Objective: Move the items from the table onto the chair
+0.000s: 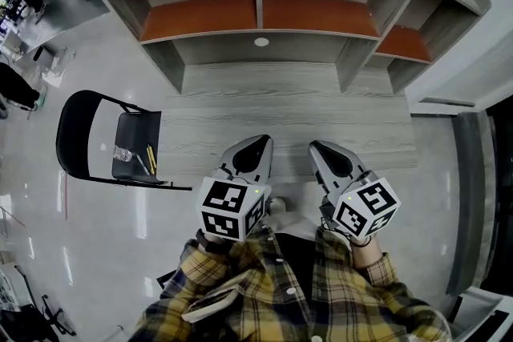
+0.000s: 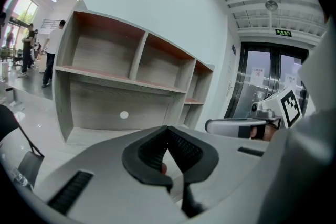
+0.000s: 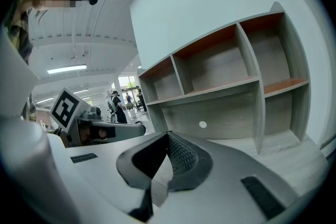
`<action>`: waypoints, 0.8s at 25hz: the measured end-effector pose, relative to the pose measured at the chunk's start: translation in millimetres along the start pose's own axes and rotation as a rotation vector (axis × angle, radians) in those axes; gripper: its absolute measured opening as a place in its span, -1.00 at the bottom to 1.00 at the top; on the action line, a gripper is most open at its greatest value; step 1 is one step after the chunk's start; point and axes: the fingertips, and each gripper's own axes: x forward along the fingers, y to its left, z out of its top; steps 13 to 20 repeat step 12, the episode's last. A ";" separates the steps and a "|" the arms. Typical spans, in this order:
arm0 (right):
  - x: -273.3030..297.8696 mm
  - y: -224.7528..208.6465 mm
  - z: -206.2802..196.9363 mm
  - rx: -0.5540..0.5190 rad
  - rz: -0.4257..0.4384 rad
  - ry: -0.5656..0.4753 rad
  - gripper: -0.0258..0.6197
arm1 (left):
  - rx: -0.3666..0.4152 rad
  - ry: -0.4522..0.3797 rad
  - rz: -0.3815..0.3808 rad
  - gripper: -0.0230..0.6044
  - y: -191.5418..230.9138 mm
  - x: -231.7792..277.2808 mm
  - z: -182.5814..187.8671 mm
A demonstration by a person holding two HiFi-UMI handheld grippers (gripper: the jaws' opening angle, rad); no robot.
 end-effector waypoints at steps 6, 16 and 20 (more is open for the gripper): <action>2.0 -0.8 0.8 -0.002 -0.001 -0.003 -0.87 | 0.001 -0.002 -0.002 -0.92 2.3 2.3 2.0; 0.0 -8.7 4.4 -0.004 -0.020 -0.019 -0.87 | -0.001 -0.006 0.004 -0.92 7.9 7.3 3.2; 0.0 -8.7 4.4 -0.004 -0.020 -0.019 -0.87 | -0.001 -0.006 0.004 -0.92 7.9 7.3 3.2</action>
